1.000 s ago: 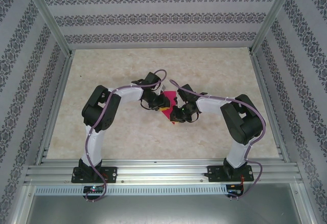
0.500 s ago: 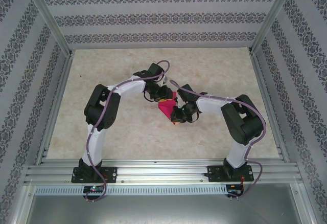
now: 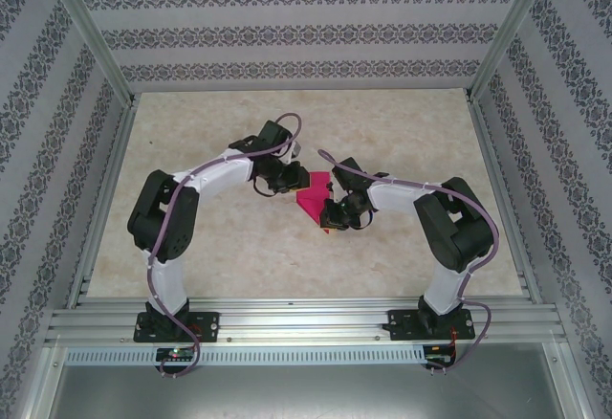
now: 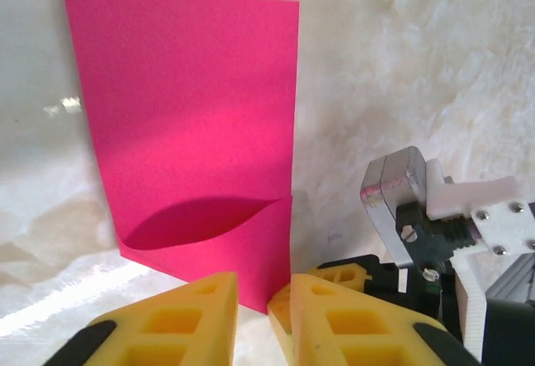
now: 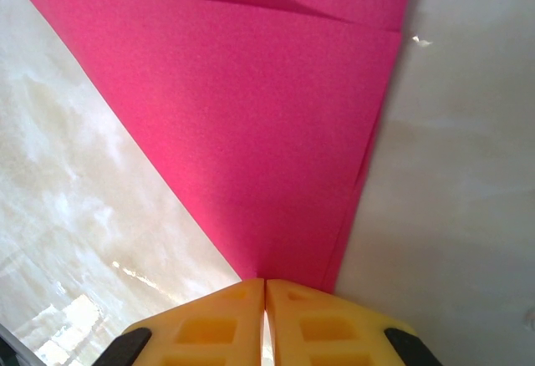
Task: Fold a paper plane with a square sheet of paper (fold left side to right side)
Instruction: Third fold the triangle at the center of the table.
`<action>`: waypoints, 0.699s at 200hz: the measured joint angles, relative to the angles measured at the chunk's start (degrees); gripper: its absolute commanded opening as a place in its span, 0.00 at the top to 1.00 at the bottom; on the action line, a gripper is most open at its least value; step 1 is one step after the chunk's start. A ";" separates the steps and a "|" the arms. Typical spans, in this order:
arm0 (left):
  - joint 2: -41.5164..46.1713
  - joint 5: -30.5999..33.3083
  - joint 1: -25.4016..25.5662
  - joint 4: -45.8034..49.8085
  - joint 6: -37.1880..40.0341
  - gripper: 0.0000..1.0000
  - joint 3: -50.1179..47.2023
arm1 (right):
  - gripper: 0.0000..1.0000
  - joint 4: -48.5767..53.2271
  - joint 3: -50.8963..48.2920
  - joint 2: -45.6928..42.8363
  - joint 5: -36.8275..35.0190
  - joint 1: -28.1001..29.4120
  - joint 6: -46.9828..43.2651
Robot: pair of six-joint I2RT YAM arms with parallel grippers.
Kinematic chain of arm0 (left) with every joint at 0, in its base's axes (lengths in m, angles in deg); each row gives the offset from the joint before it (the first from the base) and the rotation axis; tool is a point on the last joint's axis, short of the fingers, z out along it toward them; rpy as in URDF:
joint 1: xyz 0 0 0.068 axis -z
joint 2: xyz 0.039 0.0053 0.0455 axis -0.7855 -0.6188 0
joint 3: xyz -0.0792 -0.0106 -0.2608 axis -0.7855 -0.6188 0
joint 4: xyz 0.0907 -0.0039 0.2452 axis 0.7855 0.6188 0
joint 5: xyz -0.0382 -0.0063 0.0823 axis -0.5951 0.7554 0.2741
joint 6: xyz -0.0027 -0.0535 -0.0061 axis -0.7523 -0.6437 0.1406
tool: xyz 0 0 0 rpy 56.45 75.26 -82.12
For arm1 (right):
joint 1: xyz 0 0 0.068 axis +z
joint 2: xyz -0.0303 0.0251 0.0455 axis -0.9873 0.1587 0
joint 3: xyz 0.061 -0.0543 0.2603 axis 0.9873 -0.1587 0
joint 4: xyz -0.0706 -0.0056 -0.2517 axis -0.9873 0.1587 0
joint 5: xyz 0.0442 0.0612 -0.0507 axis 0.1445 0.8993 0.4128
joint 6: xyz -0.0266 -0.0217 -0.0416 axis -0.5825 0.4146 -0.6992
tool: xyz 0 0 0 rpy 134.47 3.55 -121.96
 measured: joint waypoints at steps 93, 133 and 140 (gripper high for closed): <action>-1.92 -1.51 4.66 -5.90 -4.48 0.84 -4.15 | 0.88 -0.02 -0.11 0.00 -0.09 0.00 0.02; -3.04 -1.51 5.29 -8.37 -6.43 0.84 -5.97 | 0.89 -0.02 -0.11 0.00 -0.13 0.00 0.02; -3.45 -1.51 5.31 -8.52 -6.71 0.84 -6.12 | 0.89 -0.02 -0.11 0.00 -0.13 0.00 0.02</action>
